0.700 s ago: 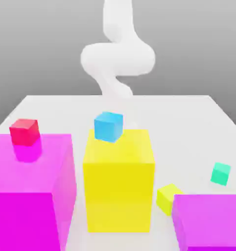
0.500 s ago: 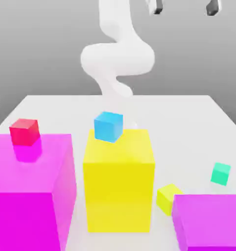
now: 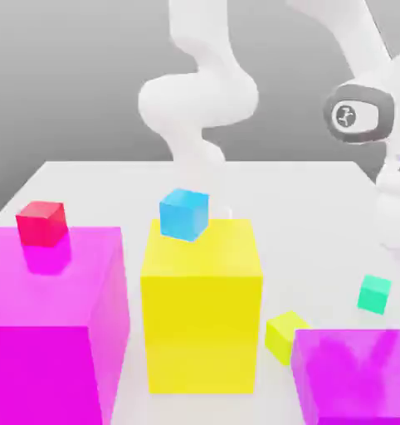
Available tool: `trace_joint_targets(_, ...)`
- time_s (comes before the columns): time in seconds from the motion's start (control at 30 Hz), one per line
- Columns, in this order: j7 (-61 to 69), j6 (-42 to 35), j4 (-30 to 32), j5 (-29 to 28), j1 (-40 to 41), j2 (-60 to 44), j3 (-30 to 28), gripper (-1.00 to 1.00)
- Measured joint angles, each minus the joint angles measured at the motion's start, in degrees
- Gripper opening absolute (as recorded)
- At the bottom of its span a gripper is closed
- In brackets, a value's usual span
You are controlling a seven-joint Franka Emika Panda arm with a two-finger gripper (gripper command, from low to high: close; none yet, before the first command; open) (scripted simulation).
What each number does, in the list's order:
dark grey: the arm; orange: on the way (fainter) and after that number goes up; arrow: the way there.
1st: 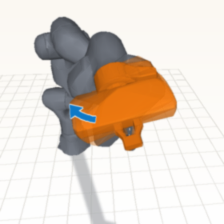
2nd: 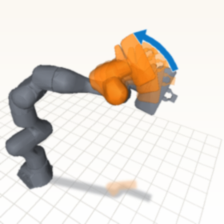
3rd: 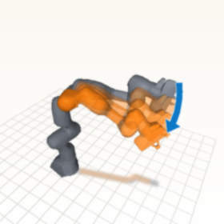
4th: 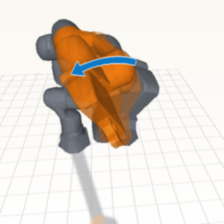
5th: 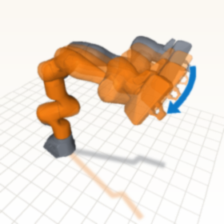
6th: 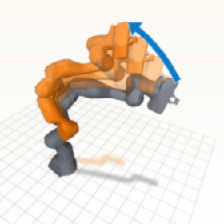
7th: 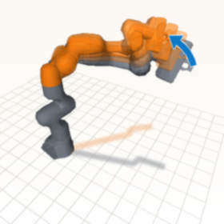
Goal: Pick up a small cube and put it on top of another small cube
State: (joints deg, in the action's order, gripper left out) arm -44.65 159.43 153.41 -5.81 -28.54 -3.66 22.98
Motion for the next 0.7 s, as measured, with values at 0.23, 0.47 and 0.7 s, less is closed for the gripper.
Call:
trace_joint_targets(0.23,-10.22,10.17,-1.37,-14.09,-10.62,-14.82,-11.42,0.00)
trace_joint_targets(0.47,-11.48,11.69,-1.81,-15.67,-12.39,-16.68,-13.51,-1.00)
trace_joint_targets(0.7,-1.98,2.79,1.02,-3.15,-5.92,-4.75,-4.38,-1.00)
